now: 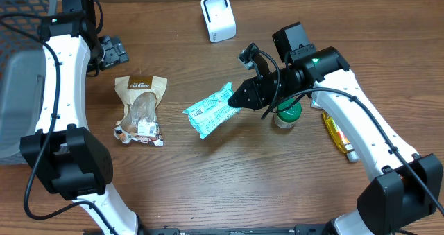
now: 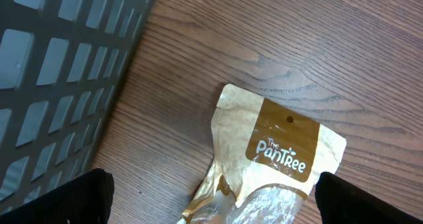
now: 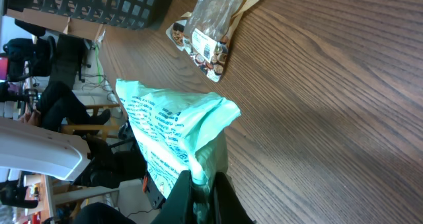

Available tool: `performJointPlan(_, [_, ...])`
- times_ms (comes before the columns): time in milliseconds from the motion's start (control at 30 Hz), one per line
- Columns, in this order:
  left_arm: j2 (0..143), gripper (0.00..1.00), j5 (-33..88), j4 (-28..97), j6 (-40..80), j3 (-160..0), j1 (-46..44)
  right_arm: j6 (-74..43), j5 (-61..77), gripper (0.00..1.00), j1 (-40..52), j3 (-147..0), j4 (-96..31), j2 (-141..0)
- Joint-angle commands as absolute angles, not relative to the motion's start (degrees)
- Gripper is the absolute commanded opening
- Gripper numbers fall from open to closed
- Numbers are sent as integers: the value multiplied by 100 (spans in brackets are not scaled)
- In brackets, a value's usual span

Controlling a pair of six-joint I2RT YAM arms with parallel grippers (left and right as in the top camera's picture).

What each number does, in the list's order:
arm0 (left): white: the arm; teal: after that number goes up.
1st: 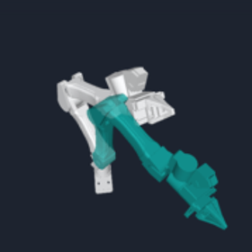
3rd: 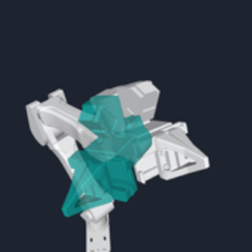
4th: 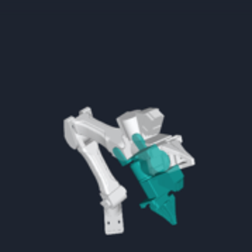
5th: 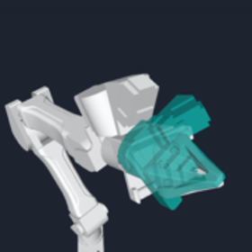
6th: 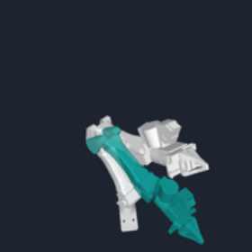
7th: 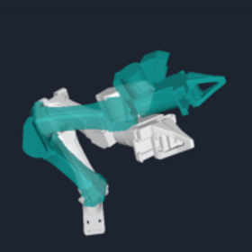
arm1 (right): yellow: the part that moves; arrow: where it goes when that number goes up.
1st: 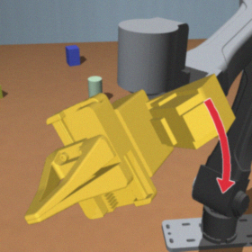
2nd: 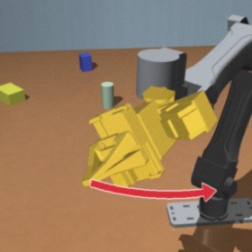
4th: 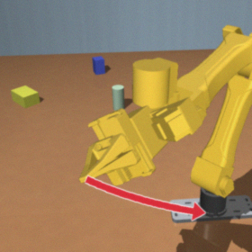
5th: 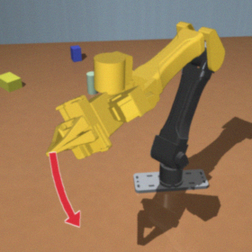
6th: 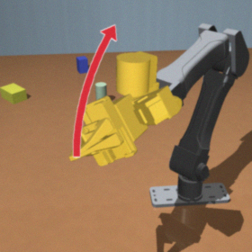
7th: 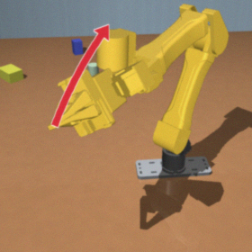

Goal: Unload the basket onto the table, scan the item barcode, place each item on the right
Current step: 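Carry the teal wipes pack up to the white scanner with the right gripper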

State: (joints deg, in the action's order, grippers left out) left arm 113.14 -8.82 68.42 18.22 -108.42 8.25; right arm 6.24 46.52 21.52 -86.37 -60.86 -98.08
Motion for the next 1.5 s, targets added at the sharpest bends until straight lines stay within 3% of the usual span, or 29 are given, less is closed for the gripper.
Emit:
performJointPlan(0, [11218, 99, -897, 6858, 1841, -10879, 784, 698, 4851, 4, 2139, -8779, -6058, -9601])
performJointPlan(467, [11218, 100, -899, 6855, 1841, -10879, 784, 1258, 4259, 4, 2139, -8777, -6055, -9601])
performJointPlan(567, [11218, 100, -899, 6855, 1841, -10879, 786, 1400, 3514, 4, 2141, -8777, -5979, -9614])
performJointPlan(833, [11218, 100, -899, 6858, 1841, -10879, 786, 1332, 1785, 4, 2141, -8785, -4062, -9655])
performJointPlan(1033, [11218, 100, -899, 6855, 1841, -10879, 786, 1400, -58, 4, 2204, -8783, -1951, -9721])
performJointPlan(1467, [11218, 100, -899, 6858, 1841, -10879, 784, 3118, -1267, 4, 2550, -8783, 366, -10908])
